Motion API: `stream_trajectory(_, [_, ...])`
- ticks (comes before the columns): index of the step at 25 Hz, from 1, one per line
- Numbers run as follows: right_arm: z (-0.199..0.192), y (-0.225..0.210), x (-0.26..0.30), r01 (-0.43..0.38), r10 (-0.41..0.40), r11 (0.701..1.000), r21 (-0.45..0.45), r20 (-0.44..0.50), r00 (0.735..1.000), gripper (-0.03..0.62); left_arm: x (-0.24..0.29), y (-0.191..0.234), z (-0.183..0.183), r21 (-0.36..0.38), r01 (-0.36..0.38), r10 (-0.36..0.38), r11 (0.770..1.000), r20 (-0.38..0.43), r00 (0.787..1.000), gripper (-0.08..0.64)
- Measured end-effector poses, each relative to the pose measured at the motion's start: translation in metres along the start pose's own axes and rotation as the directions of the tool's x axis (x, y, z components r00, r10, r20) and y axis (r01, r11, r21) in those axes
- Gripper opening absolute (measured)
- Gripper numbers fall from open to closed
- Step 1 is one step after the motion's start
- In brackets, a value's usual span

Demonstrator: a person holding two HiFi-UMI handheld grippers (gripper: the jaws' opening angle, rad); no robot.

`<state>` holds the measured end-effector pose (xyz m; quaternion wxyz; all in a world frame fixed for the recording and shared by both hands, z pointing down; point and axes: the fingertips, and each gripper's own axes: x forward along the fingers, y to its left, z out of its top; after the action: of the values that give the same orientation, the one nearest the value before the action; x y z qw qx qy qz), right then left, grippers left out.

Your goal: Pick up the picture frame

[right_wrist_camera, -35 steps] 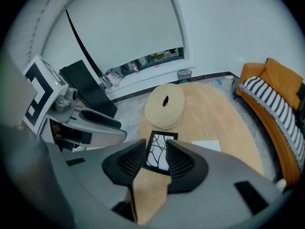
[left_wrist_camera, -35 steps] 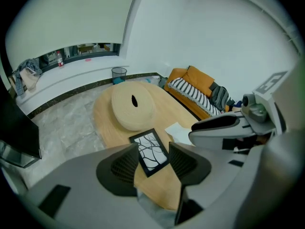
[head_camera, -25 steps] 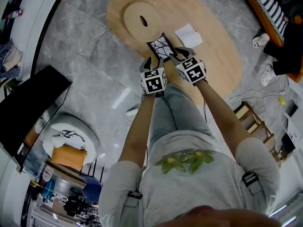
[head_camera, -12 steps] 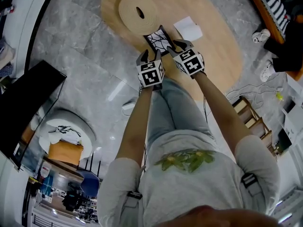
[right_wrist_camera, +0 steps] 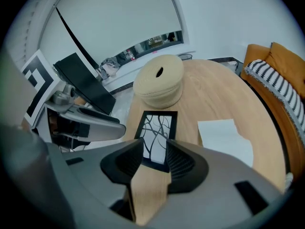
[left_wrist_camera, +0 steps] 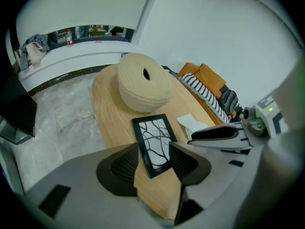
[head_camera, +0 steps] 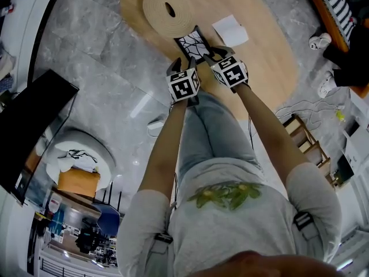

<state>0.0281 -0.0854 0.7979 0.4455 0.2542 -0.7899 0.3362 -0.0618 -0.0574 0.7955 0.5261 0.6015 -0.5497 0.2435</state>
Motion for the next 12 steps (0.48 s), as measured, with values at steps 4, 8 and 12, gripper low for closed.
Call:
stream_trajectory(4, [-0.002, -0.005, 0.007, 0.003, -0.003, 1.000, 0.007, -0.011, 1.000, 0.155, 0.006, 0.009, -0.004, -0.021, -0.017, 0.017, 1.000, -0.010, 1.000, 0.209])
stream_trajectory(8, [-0.002, -0.014, 0.014, 0.011, -0.010, 1.000, 0.025, -0.023, 1.000, 0.155, 0.010, 0.016, -0.007, -0.046, -0.020, 0.020, 0.999, -0.011, 1.000, 0.209])
stream_trajectory(12, [-0.007, -0.020, 0.019, 0.017, -0.015, 0.999, 0.030, -0.038, 0.999, 0.155, 0.015, 0.018, -0.010, -0.043, -0.022, 0.021, 0.999, -0.009, 1.000, 0.210])
